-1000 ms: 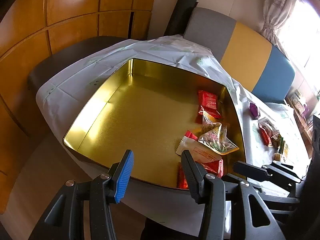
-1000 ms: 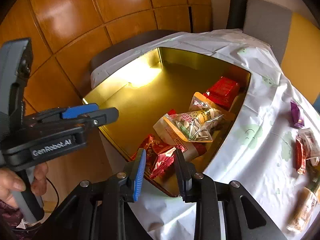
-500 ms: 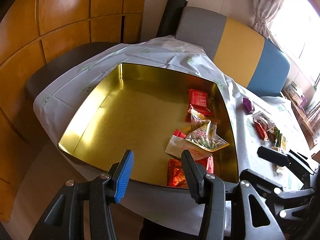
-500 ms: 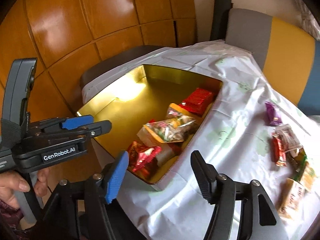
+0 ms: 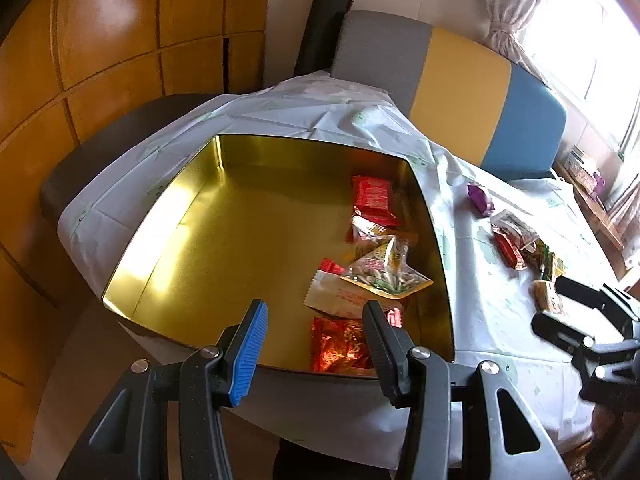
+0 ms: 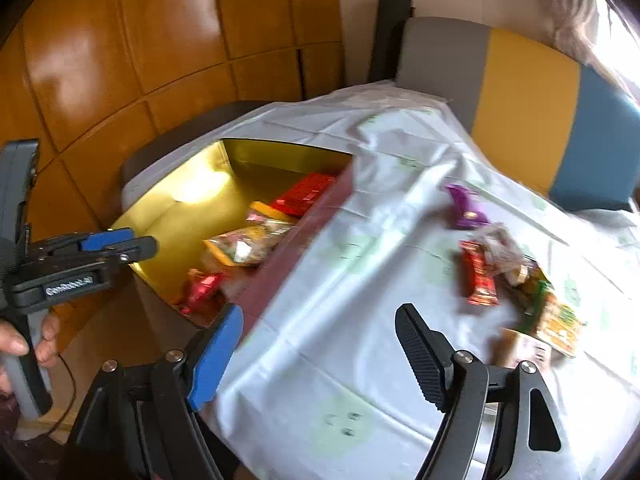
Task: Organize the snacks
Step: 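Move both tools back over the remaining snacks on the table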
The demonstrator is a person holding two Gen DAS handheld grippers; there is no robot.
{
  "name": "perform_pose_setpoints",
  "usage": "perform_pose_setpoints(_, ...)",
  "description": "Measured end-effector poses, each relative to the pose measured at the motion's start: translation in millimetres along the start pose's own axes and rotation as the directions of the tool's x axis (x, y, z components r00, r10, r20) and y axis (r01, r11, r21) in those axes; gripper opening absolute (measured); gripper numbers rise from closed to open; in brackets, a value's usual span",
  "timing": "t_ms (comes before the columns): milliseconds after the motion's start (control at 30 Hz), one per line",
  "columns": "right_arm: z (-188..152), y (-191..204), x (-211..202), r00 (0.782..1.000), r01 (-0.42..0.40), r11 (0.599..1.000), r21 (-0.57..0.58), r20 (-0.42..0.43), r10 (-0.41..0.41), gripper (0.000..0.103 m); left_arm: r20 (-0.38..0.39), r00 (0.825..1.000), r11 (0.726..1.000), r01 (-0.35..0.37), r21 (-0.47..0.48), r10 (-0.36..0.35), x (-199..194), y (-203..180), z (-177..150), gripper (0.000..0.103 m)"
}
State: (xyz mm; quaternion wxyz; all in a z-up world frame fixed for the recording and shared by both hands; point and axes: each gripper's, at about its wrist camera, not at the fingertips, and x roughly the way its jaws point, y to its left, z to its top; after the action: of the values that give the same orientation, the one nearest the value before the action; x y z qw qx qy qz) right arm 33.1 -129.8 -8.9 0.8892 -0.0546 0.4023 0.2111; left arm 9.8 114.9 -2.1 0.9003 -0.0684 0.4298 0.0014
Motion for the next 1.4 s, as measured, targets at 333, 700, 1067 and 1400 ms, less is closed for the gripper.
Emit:
perform_pose_setpoints(333, -11, -70, -32, 0.991, 0.132, 0.987, 0.092, 0.002, -0.133, 0.084, -0.002, 1.0, 0.999, 0.014, 0.052, -0.014, -1, -18, 3, 0.05)
perform_pose_setpoints(700, -24, -151, -65, 0.958, 0.285, 0.938, 0.197, -0.021, -0.287, 0.096, -0.001, 0.999, 0.991, 0.037, 0.128, -0.037, -4, -45, 4, 0.05)
perform_pose_setpoints(1067, -62, -262, -76, 0.886, 0.458, 0.775, 0.436, -0.153, -0.438, 0.103, -0.006, 0.998, 0.97, 0.059, 0.238, -0.06, -3, -86, 6, 0.05)
perform_pose_setpoints(1400, -73, -287, -82, 0.881, 0.462, 0.698, 0.547, -0.191, -0.433, 0.103, -0.053, 0.995, 0.934, 0.096, 0.344, -0.083, 9, -134, -1, 0.05)
